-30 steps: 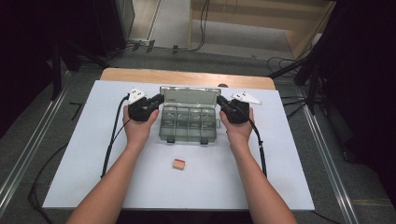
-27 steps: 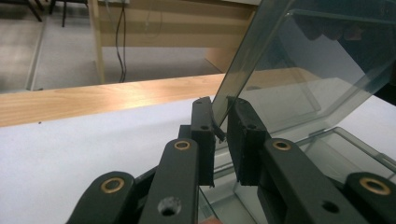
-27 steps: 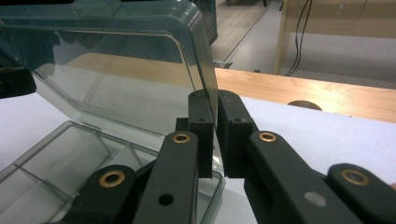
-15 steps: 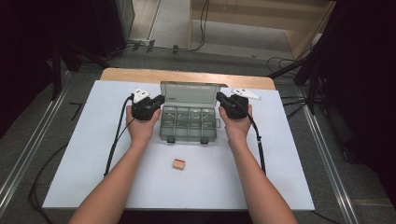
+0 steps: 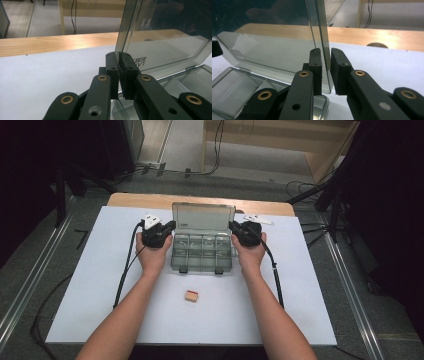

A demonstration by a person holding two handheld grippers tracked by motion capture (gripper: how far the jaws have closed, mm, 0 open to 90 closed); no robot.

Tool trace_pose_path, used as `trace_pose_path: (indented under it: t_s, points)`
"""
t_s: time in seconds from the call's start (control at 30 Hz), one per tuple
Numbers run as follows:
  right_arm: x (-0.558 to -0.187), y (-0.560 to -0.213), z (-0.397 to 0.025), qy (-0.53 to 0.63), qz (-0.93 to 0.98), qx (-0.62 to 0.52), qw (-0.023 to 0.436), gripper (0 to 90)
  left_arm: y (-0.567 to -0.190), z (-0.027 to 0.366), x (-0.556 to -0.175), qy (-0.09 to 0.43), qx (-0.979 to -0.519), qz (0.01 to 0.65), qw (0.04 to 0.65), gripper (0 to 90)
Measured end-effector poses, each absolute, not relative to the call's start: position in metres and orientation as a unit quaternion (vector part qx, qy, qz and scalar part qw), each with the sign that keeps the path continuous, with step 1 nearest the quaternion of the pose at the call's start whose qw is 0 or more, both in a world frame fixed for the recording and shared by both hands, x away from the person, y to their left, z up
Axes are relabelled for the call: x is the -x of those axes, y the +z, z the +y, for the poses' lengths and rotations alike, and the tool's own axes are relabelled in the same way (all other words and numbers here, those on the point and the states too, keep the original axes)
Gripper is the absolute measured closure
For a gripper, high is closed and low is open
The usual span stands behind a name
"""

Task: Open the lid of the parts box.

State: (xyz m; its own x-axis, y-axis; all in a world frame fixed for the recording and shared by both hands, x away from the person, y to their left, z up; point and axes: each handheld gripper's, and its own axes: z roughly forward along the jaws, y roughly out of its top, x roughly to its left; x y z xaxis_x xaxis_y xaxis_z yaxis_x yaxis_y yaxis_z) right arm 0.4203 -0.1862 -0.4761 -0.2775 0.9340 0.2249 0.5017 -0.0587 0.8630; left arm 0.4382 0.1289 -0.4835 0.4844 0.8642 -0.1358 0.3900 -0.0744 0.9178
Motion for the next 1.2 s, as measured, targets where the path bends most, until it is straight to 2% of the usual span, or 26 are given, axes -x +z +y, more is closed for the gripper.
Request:
trace_pose_path:
  t_s: [0.3, 1.2]
  points:
    - [-0.425, -0.482, -0.184, 0.464, 0.642, -0.563, 0.235, 83.4, -0.482, 0.130, -0.444, 0.221, -0.695, 0.459, 0.507, 85.6]
    - [-0.449, -0.488, -0.190, 0.463, 0.640, -0.581, 0.195, 83.2, -0.483, 0.131, -0.467, 0.178, -0.694, 0.488, 0.498, 85.6]
